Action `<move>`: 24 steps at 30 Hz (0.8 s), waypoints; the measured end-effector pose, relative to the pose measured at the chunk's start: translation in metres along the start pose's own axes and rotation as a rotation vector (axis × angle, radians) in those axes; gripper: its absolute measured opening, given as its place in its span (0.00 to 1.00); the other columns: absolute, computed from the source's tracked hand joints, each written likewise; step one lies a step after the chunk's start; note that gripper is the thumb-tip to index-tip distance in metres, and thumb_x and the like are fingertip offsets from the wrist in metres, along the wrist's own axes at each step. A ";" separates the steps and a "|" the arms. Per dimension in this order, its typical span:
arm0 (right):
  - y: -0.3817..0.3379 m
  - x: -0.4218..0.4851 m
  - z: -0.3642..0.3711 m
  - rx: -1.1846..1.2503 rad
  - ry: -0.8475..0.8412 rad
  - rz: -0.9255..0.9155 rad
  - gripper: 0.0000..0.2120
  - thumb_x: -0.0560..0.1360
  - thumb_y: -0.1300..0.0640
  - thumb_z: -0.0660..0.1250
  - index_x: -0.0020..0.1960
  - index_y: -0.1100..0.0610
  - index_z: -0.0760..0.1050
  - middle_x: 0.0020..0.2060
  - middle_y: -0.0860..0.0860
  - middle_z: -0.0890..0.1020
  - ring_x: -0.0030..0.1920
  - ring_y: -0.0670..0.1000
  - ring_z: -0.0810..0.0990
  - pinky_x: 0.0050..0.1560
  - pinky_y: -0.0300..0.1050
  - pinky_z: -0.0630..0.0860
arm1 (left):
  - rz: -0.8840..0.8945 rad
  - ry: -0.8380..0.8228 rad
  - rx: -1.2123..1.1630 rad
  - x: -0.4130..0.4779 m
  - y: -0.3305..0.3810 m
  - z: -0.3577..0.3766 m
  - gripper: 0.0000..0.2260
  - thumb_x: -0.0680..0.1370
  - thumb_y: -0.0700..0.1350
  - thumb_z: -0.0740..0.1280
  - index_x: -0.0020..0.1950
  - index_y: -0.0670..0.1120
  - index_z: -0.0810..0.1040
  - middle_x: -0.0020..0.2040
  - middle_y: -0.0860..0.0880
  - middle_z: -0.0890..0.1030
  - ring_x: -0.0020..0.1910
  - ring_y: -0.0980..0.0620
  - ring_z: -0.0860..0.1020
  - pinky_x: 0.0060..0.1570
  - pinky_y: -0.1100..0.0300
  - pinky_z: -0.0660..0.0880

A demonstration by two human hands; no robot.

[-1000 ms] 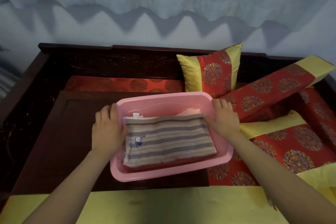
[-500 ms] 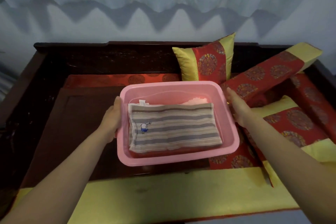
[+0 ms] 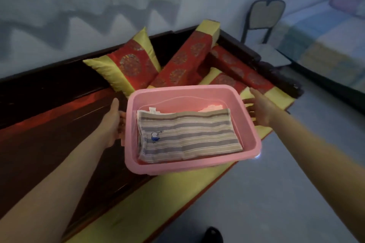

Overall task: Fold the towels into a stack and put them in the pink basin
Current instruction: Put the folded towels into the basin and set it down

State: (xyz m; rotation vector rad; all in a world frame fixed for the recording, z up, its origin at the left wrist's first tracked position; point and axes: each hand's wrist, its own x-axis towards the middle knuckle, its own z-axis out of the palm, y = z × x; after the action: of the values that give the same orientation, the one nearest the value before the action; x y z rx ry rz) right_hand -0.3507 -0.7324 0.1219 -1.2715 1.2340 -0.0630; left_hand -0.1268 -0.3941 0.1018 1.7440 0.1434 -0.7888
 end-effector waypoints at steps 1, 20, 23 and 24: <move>0.008 0.001 -0.033 0.045 0.045 0.018 0.30 0.76 0.33 0.52 0.61 0.57 0.73 0.52 0.57 0.77 0.51 0.56 0.77 0.49 0.51 0.73 | 0.011 -0.028 0.020 -0.004 0.004 0.036 0.26 0.79 0.64 0.49 0.33 0.47 0.70 0.25 0.50 0.73 0.28 0.51 0.68 0.32 0.60 0.67; 0.045 0.105 -0.490 0.302 0.352 0.075 0.21 0.78 0.40 0.53 0.48 0.56 0.72 0.38 0.55 0.74 0.37 0.53 0.73 0.41 0.46 0.71 | 0.149 -0.155 0.212 -0.018 0.045 0.575 0.10 0.76 0.49 0.60 0.38 0.46 0.76 0.40 0.44 0.78 0.40 0.46 0.75 0.45 0.54 0.72; 0.039 0.140 -0.543 0.380 0.397 0.090 0.21 0.79 0.41 0.53 0.48 0.58 0.73 0.40 0.55 0.75 0.39 0.53 0.74 0.43 0.46 0.72 | 0.171 -0.174 0.231 -0.010 0.065 0.645 0.11 0.76 0.47 0.60 0.38 0.45 0.75 0.40 0.44 0.77 0.39 0.46 0.74 0.41 0.55 0.71; 0.036 0.152 -0.558 0.403 0.407 0.094 0.21 0.79 0.41 0.53 0.46 0.58 0.73 0.40 0.56 0.76 0.39 0.53 0.74 0.42 0.46 0.72 | 0.181 -0.178 0.237 -0.005 0.072 0.666 0.10 0.76 0.47 0.60 0.38 0.45 0.75 0.40 0.44 0.77 0.40 0.46 0.74 0.43 0.55 0.71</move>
State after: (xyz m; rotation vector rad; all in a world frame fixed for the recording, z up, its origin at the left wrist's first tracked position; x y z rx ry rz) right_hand -0.7050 -1.1904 0.1077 -0.8696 1.5332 -0.4983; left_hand -0.3836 -1.0127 0.0865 1.8669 -0.2330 -0.8486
